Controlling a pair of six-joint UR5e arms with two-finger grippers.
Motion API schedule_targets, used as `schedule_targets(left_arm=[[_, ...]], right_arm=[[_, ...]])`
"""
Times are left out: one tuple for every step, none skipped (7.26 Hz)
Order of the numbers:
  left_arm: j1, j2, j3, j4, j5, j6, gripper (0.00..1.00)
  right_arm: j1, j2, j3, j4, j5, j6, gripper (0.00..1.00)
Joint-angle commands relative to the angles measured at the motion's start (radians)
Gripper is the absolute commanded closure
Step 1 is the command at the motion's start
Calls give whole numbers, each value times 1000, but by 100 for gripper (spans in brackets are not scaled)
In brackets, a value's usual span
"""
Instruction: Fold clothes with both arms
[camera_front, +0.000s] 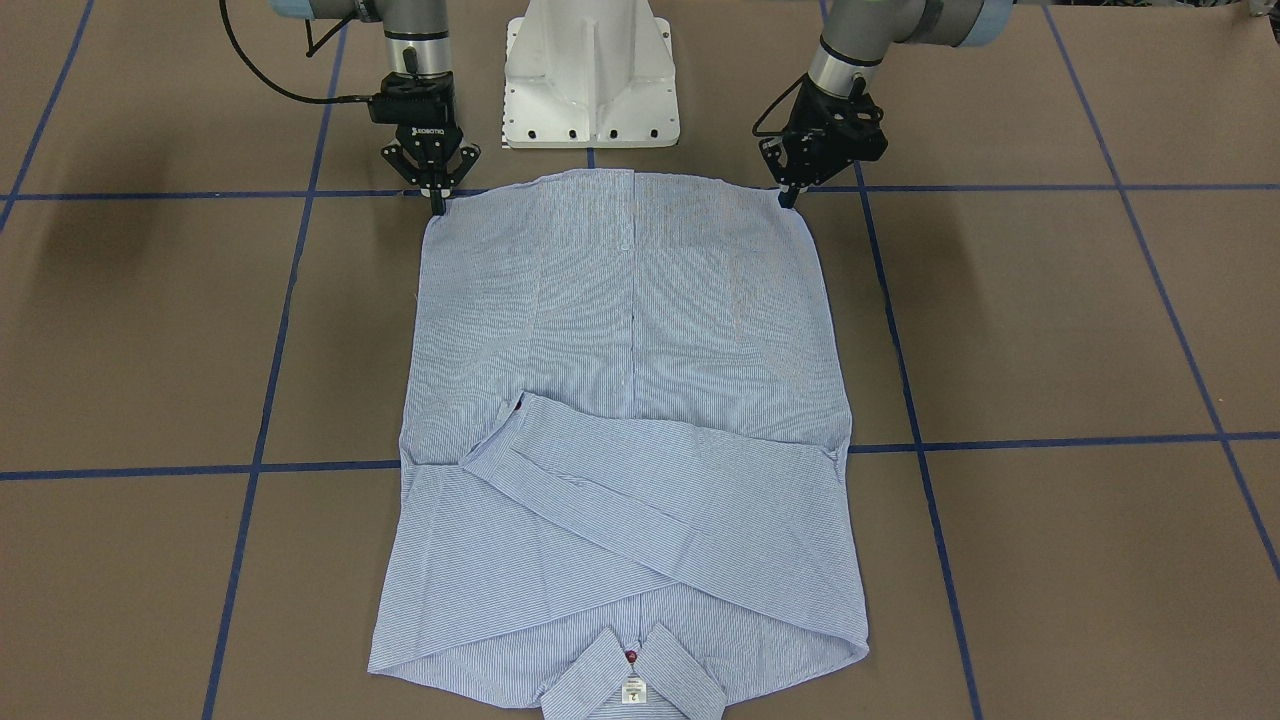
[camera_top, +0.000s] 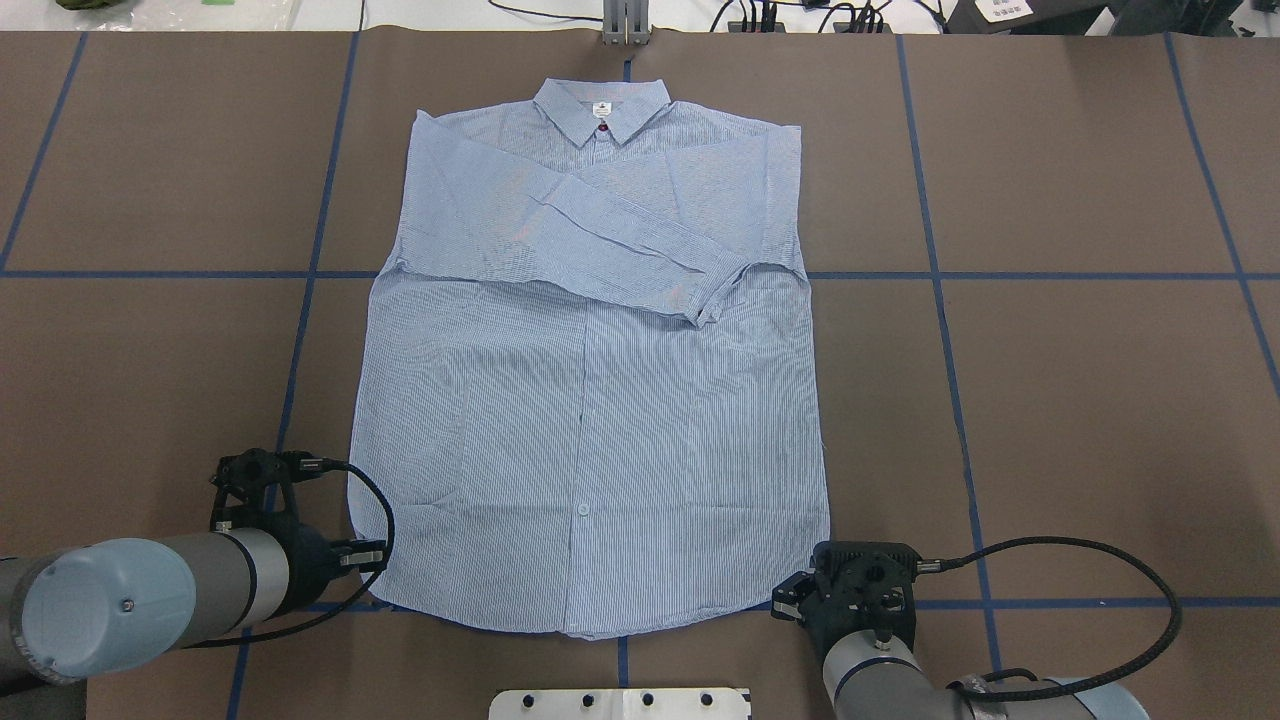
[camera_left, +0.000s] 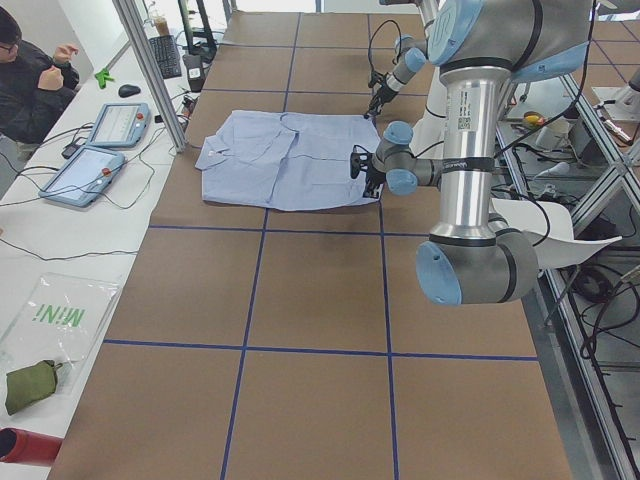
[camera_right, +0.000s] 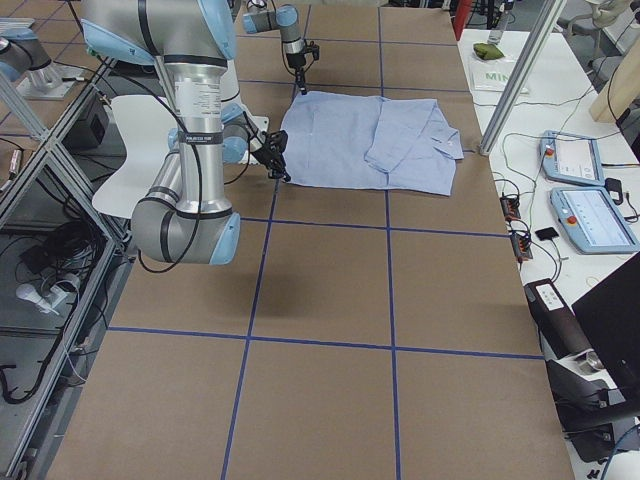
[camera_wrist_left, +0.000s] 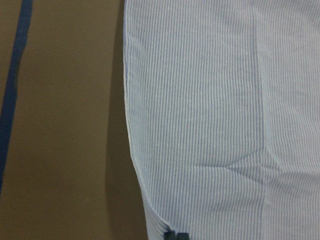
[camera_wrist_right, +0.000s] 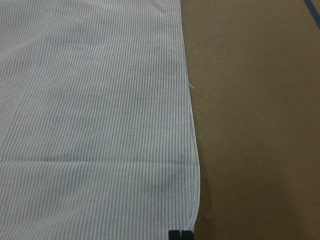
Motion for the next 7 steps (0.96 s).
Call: schedule_targets(left_arm=[[-1,2,-47,2,-5,0,100],[-1,13,-86,3,-6,0,100],[-2,19,-145,6,-6,0,100],[-5,37,-239,59,-23,0,100],[-5,43,-373,183,-67,-2,100],[-23,25,-496,325,-131,0,100],[-106,-4,-543,428,-211,29,100]], right_arm=[[16,-4,63,-6,1,-2,100],[17,-30,132,-29,6,-2,100],[16,-32,224,-143,14,-2,100],[11,-31,383,-292,73,-1,100],[0,-21,544,-466,125,1,100],[6,-5,658,-567,167,1,100],[43,47,664,-595,187,-2,100]])
